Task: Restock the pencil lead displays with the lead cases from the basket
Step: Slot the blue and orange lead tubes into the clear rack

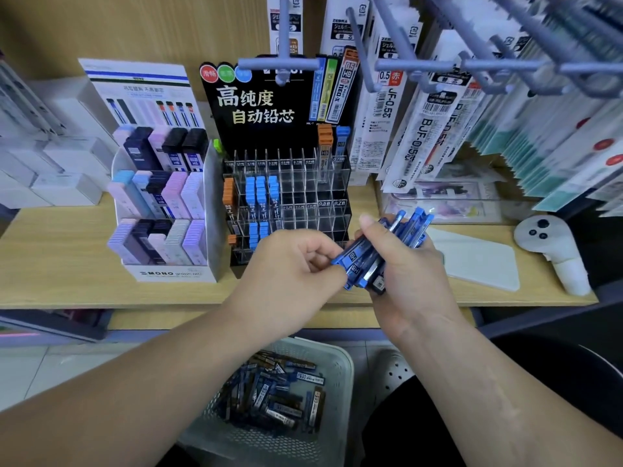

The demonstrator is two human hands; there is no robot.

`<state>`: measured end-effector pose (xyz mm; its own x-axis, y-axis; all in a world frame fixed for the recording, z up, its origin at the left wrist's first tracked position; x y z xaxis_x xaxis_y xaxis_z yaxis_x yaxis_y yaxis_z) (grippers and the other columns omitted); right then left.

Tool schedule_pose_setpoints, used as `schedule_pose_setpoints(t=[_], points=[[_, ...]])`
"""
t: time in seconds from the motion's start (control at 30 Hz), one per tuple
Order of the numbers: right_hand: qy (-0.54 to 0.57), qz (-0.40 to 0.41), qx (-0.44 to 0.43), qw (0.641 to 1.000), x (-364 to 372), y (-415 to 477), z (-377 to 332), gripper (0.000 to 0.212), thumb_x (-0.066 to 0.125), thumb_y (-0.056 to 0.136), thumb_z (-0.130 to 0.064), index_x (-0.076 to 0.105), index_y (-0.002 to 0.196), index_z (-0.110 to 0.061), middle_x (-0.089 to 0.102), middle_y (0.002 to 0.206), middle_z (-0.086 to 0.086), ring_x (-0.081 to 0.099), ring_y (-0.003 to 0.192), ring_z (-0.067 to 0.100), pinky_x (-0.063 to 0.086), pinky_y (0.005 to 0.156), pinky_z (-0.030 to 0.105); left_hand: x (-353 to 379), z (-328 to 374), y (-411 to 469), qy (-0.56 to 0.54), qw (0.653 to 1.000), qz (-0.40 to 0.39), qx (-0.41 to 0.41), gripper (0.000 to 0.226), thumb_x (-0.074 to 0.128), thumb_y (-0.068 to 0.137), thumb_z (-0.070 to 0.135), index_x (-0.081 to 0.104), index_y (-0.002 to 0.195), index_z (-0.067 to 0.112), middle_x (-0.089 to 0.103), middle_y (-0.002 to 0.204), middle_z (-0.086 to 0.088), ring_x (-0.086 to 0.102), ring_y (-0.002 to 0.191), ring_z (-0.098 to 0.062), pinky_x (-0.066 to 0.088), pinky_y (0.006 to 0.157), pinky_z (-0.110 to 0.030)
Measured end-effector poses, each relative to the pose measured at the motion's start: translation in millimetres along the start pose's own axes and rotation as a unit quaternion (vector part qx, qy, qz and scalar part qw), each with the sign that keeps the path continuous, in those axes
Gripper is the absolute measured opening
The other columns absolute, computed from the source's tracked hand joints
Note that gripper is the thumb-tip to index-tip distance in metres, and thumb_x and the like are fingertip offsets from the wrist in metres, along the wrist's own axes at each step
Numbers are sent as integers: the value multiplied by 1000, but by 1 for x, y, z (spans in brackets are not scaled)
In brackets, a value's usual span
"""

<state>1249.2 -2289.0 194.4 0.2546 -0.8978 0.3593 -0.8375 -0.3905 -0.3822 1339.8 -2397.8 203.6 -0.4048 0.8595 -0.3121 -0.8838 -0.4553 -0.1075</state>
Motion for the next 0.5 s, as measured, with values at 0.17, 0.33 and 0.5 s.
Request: schedule_pose_setpoints(t=[0.17,0.33,0.5], points=[[0,-24,8,1000,0,-1,-2,33,78,85,-21,59,109,-11,69,87,16,69,74,30,56,73,43,-3,0,4,-70,996,36,-40,15,66,90,8,76,84,17,74,73,-4,69,62,-16,51,55,-32],[33,-25,20,999,-1,0,-3,38,76,86,-9,57,118,-10,67,87,9,66,67,19,57,64,34,-12,5,12,-139,984,103,-39,9,69,88,4,73,82,10,73,72,-9,66,58,-17,50,53,-30],[61,-17,30,998,-7,3,-5,34,67,88,5,50,107,-18,61,76,5,64,63,22,49,68,39,-30,23,31,-74,979,187,46,9,73,87,8,71,81,14,71,69,-9,66,58,-16,53,54,-27]])
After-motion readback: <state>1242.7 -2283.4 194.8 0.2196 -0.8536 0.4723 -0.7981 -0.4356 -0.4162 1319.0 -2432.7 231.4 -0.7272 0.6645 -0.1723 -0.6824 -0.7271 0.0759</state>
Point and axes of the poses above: each hand's wrist, its own y-axis towards the middle knuckle, its own x-axis out of the palm, z = x × y, the point moved 2 cm from there along y, towards the middle knuckle
